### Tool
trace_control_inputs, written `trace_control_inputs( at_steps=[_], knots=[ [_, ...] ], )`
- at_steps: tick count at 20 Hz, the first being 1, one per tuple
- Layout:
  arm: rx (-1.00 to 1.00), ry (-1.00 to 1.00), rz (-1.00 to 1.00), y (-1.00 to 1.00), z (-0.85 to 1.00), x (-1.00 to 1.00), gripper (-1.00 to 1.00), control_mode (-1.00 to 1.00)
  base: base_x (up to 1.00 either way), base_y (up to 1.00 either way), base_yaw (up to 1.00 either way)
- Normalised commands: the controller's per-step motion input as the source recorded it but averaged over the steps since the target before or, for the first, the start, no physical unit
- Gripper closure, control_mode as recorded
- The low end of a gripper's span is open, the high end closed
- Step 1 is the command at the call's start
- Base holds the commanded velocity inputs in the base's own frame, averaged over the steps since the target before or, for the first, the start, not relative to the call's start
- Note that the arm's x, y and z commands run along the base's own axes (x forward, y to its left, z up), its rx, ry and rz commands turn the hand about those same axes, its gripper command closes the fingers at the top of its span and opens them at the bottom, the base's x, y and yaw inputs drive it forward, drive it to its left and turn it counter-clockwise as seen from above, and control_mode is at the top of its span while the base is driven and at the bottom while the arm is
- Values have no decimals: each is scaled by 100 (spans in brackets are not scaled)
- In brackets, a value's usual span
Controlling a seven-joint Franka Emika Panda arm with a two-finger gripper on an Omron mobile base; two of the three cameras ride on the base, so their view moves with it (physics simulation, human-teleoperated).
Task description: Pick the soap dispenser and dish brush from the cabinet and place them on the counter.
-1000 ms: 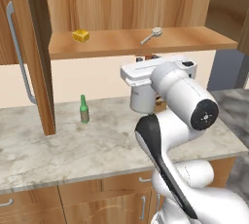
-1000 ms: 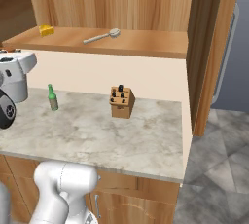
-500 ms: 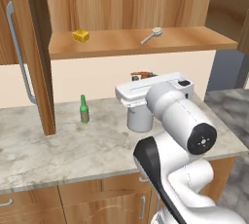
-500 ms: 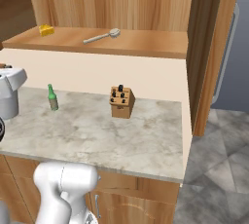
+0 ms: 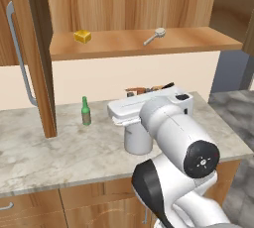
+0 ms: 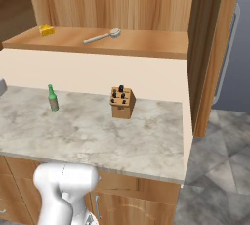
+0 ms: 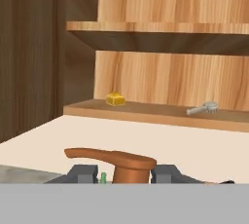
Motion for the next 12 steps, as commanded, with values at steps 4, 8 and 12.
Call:
trace_control_inputs(
  at_steps=[4,8,12],
  knots=[
    [0,-10,0,3,-62,16,100,-100,0,0,0],
    [0,-13,0,0,-69,41,100,-100,0,0,0],
    [0,-15,0,0,-72,46,100,-100,0,0,0]
  ],
)
